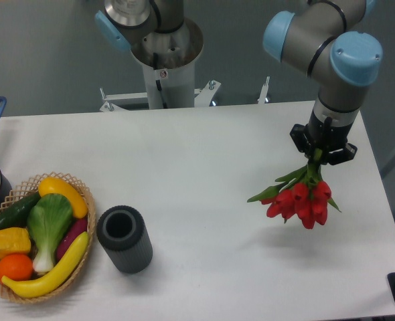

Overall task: Insert the flowers into the vase
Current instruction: 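Carry the red tulip bunch with the gripper toward the grey vase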

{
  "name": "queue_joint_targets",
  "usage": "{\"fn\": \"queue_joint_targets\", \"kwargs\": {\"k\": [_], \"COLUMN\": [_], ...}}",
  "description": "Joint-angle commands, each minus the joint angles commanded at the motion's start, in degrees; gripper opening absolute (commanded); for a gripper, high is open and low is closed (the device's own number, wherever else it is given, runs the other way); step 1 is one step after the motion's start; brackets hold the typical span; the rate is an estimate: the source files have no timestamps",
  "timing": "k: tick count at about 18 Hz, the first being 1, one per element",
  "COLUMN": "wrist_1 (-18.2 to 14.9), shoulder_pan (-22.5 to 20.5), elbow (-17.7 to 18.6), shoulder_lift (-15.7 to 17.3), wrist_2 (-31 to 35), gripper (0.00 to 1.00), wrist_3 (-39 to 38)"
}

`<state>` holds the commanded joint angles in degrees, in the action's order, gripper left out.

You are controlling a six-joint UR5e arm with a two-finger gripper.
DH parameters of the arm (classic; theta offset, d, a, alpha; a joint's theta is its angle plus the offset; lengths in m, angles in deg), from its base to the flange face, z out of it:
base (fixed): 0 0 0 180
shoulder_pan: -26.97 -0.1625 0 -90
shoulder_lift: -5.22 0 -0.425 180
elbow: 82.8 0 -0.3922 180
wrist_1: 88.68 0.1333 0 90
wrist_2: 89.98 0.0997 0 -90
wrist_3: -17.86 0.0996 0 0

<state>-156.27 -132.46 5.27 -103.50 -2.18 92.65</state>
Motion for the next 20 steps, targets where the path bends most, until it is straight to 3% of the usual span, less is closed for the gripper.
{"fn": "queue_joint_targets", "kwargs": {"k": [7, 12, 20], "wrist_1": [0.4, 1.1, 11.0], "shoulder_pan": [0.6, 1.7, 5.0], "elbow": [-0.5, -0.7, 0.0], "shoulder_lift": [0.0, 0.6, 2.9], "wrist_2": [-1.4, -13.9, -28.6], "gripper": [0.0, 0.0, 0.0], "wrist_3": [-0.1, -0.8, -11.3]}}
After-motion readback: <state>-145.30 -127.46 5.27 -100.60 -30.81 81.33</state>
